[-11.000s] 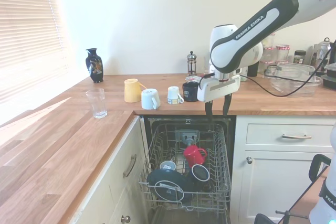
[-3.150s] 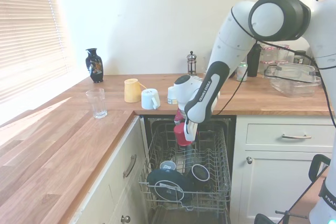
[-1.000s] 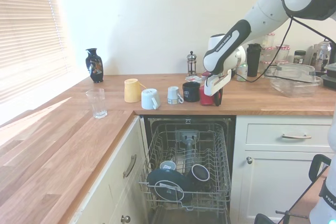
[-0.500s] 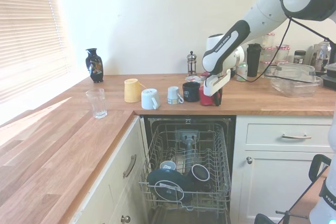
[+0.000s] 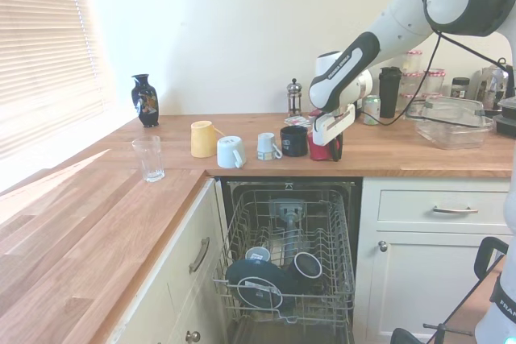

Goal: Unload a mug from dishwasher

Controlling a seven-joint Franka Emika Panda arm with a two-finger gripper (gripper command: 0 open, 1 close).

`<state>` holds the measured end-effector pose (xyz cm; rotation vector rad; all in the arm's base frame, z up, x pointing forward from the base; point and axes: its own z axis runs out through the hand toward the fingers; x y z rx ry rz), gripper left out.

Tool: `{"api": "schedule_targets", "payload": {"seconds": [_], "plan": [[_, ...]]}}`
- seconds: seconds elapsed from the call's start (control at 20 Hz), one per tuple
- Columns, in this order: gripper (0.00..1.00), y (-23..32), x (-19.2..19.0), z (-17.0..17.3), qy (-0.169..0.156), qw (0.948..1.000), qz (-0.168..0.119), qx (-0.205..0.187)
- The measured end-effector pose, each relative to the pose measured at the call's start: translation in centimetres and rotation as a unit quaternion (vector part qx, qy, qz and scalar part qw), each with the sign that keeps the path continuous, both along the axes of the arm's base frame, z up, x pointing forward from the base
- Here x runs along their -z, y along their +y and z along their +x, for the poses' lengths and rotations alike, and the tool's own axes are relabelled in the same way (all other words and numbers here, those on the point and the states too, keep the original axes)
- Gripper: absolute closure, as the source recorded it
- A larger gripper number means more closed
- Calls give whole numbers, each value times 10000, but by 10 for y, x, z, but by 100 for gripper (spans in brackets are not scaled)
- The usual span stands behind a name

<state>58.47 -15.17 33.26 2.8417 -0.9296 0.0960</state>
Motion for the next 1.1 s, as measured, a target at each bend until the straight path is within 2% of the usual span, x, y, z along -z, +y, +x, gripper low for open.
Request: {"api": "schedule_targets", "payload": {"seconds": [0.05, 0.1, 1.1], "plan": [[100, -1, 0, 1, 25, 10000, -12, 0], [0, -2, 0, 2, 42, 10000, -30, -5], [0, -12, -2, 9, 167, 9996, -171, 137]]}}
